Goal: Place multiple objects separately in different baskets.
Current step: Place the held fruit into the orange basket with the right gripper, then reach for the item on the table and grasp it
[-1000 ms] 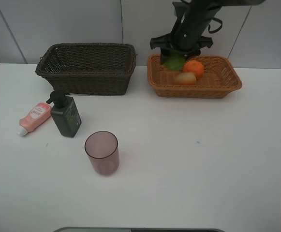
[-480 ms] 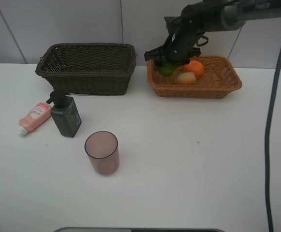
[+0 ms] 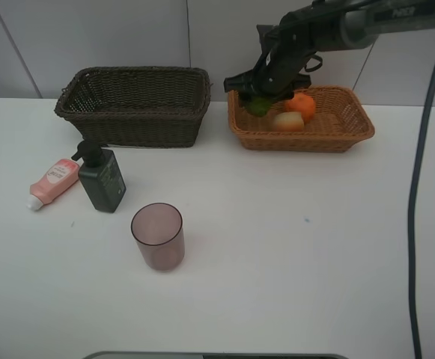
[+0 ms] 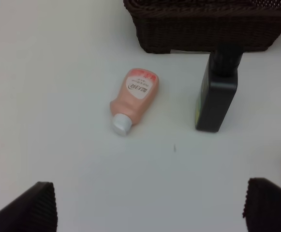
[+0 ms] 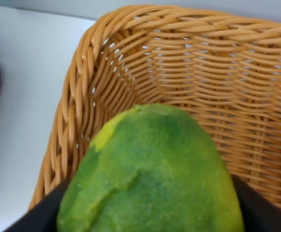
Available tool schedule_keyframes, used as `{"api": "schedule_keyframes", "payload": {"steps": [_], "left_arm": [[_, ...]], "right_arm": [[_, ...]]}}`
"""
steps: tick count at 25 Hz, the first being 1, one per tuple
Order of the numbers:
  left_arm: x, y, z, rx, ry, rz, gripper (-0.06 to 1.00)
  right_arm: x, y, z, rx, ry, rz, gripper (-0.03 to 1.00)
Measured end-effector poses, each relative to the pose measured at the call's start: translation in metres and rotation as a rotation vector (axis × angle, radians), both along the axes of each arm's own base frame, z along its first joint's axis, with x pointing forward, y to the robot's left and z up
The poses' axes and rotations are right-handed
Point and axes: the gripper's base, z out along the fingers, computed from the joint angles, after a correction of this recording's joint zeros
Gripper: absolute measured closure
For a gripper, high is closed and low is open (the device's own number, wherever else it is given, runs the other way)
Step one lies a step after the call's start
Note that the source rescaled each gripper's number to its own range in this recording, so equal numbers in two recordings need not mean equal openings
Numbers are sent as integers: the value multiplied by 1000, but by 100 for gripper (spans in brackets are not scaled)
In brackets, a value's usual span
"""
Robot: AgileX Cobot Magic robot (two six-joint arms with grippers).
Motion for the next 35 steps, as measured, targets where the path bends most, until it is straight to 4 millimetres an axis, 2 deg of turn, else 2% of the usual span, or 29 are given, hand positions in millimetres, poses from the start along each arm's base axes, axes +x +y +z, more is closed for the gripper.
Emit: {"api": "schedule_keyframes", "payload": {"steps": [1, 2, 3, 4, 6, 11, 16, 22, 30, 35], "left_arm": [[0, 0, 0, 0, 0, 0, -5], [0, 0, 0, 0, 0, 0, -5], [0, 0, 0, 0, 0, 0, -5], [0, 0, 0, 0, 0, 0, -5], [0, 0, 0, 0, 0, 0, -5], [0, 0, 0, 0, 0, 0, -5], [0, 0, 0, 0, 0, 0, -5], [0, 0, 0, 0, 0, 0, -5], [0, 0, 0, 0, 0, 0, -5], [0, 0, 0, 0, 0, 0, -5]], "right_arm": [[0, 0, 0, 1, -2, 0, 64], [0, 0, 0, 2, -3, 0, 46], [0, 0, 0, 2, -3, 0, 36], [0, 0, 0, 3, -4, 0, 28], [0, 0, 0, 3, -4, 0, 21], [-1, -1, 4, -1, 1, -3, 17], [-10, -3, 21, -20, 43, -22, 16], [-30, 0, 43, -61, 132, -32, 16], [-68, 4, 106, -89, 157, -20, 16], [-95, -3, 145, -107, 125, -11, 16]]}}
